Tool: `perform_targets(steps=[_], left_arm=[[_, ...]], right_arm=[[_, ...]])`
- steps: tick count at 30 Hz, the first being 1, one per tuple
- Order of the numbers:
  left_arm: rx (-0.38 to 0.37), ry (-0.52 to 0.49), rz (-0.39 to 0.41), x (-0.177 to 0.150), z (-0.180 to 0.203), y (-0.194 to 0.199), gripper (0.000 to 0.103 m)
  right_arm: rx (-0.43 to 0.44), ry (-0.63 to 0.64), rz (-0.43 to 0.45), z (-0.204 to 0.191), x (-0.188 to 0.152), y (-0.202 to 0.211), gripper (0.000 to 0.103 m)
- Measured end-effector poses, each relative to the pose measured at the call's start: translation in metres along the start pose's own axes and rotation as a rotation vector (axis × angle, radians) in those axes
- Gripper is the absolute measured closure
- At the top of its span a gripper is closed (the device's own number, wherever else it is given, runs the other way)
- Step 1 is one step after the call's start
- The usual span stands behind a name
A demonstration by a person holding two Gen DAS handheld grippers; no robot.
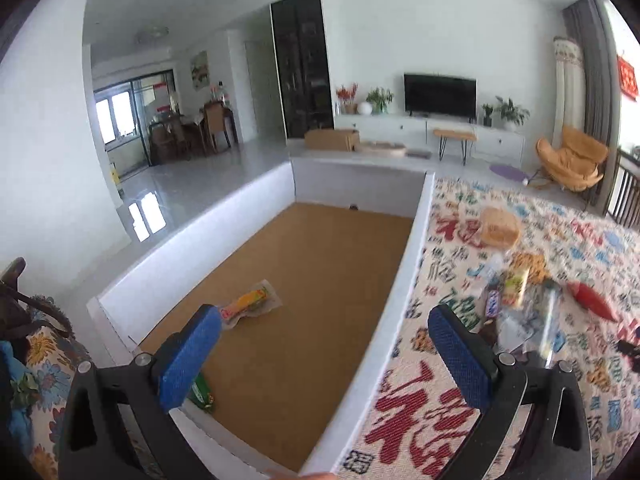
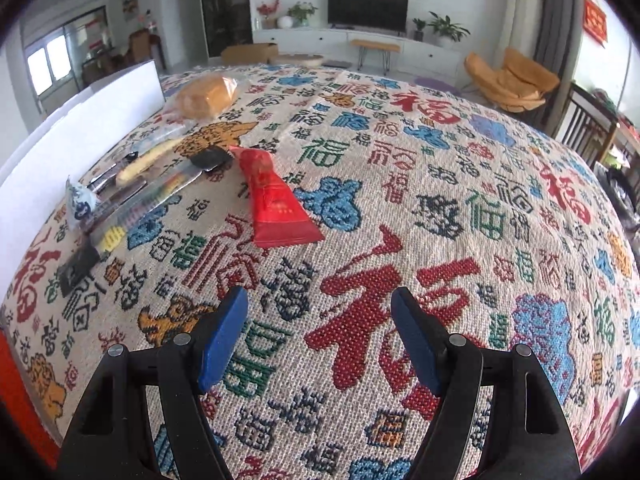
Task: Organize snacks
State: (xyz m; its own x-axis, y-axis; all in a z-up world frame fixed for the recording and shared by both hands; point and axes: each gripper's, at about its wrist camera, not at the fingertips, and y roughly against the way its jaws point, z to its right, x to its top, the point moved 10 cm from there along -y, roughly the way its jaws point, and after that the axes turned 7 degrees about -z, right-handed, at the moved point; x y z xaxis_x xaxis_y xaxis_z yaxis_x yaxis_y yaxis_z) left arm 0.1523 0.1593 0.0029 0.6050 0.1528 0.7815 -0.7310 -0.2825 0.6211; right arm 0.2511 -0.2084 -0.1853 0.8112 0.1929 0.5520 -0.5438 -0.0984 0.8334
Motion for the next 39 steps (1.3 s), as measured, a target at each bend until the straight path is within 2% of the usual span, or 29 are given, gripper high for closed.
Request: perform_targets(steps=[2,5,8,10,15,20,23,31,39], left_arm=[[-0.096,0.006,0.020,0.003,0.020,0.022,0.001],[-0.263,-0.012,-0.019,-0.009,0.062,0.041,0.001],[-0.341,-0.067,-0.149,-0.040,0.106,0.032,0.001],[-0.373,-0.098,-0.219,-0.059,0.131,0.017,0.001],[-0.336,-0.076,-0.330,-0.095,0.163,-0.031,0.001],[-0.248,-0.123,-0.374,-0.126,0.174,-0.051,0.001],[-0.223,-0.118,-0.346,-0.123,0.171,-0.051,0.001],[-0.209,-0.058,-0.480,-0.142,0.163,-0.078,0.001],[-0.171,-0.096,-0.488,-0.147,0.166,-0.079,0.000]], right_arm=[[-0.011,0.035,-0.009,-0.007,0.000,-0.006,0.026],[-0.015,0.066,-0.029,-0.016,-0.004,-0.015,0.026],[-0.005,0.059,-0.045,-0.019,-0.010,-0.022,0.026],[0.000,0.024,-0.029,-0.015,-0.012,-0.023,0.020],[0.019,-0.017,-0.035,-0.010,-0.015,-0.025,0.015],[0.019,-0.019,-0.036,-0.009,-0.015,-0.026,0.014],[0.019,-0.019,-0.036,-0.009,-0.015,-0.026,0.014],[0.020,-0.020,-0.036,-0.009,-0.014,-0.027,0.014],[0.020,-0.019,-0.036,-0.009,-0.014,-0.027,0.013]])
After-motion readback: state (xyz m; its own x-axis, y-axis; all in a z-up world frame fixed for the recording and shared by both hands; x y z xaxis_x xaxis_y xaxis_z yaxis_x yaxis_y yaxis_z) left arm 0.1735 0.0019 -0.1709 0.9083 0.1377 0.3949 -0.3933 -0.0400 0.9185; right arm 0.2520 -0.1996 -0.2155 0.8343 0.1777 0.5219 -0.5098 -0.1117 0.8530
